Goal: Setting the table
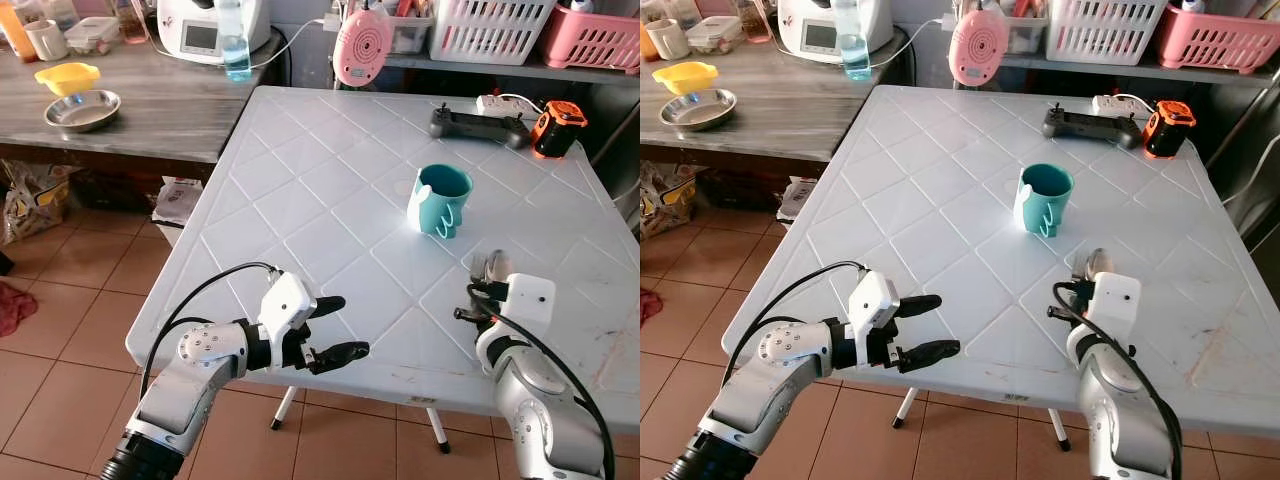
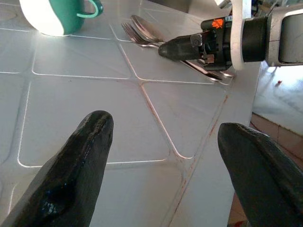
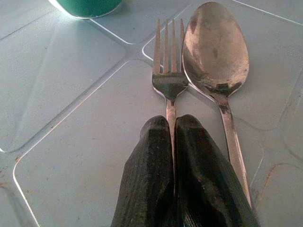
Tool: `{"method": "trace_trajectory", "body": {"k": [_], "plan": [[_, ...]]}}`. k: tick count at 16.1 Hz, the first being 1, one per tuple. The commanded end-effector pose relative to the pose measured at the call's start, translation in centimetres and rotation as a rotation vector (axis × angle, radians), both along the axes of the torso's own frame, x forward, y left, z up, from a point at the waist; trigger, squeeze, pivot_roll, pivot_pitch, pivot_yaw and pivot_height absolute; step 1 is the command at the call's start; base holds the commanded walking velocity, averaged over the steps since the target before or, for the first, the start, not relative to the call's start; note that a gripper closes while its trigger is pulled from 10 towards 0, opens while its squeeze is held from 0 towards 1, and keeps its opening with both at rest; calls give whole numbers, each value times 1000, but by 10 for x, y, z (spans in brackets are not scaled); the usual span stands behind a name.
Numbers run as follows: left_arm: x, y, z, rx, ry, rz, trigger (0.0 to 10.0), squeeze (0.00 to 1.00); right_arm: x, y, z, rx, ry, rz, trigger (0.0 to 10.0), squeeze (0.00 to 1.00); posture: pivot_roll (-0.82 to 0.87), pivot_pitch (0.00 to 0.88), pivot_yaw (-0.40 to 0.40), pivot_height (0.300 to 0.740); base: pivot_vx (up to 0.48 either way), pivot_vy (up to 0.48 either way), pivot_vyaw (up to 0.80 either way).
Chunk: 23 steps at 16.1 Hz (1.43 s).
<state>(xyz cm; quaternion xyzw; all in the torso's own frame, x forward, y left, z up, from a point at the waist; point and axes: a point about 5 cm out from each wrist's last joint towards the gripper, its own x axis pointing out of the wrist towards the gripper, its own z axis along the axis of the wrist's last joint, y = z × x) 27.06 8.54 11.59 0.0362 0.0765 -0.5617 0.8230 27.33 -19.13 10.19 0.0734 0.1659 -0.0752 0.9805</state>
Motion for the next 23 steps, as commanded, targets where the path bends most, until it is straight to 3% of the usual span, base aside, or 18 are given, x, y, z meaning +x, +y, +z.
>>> {"method": "trace_trajectory", "body": {"k": [1,4,6,7,10,13,14,17,21,22,23], "plan": [[-2,-2,2,6,-12,-12,10000,0,-2,21,-15,39,72,106,0,0,65,110,-7,740,0,0,0],[0,-3,1,12,-18,3,10000,0,-2,22,-6,-12,3,148,0,0,63,109,-11,740,0,0,0],[5,-1,3,11,-66,63,10000,0,-3,21,-1,-40,-43,142,0,0,60,107,-14,740,0,0,0],[11,0,9,-30,-83,118,10000,0,-5,20,3,-52,-77,141,0,0,60,107,-14,740,0,0,0],[23,1,15,-66,-117,196,10000,0,-17,14,10,-66,-152,104,0,0,51,97,-20,740,0,0,0],[25,-4,17,-89,-133,212,10000,0,-27,17,15,-84,-212,89,0,0,35,87,-21,740,0,0,0],[28,-6,18,-101,-144,232,10000,0,-28,20,25,-131,-289,78,0,0,30,85,-18,740,0,0,0],[32,-7,20,-113,-162,257,10000,0,-27,22,41,-215,-382,60,0,0,29,82,-15,740,0,0,0],[49,9,35,-168,-261,476,10000,0,-26,18,59,-332,-478,25,0,0,33,79,-13,740,0,0,0],[55,18,37,-184,-260,565,10000,0,-28,17,65,-373,-503,16,1059,0,31,78,-12,740,0,0,0],[57,20,37,-181,-266,588,10000,0,-28,17,68,-380,-515,17,353,0,31,78,-12,740,0,0,0]]}}
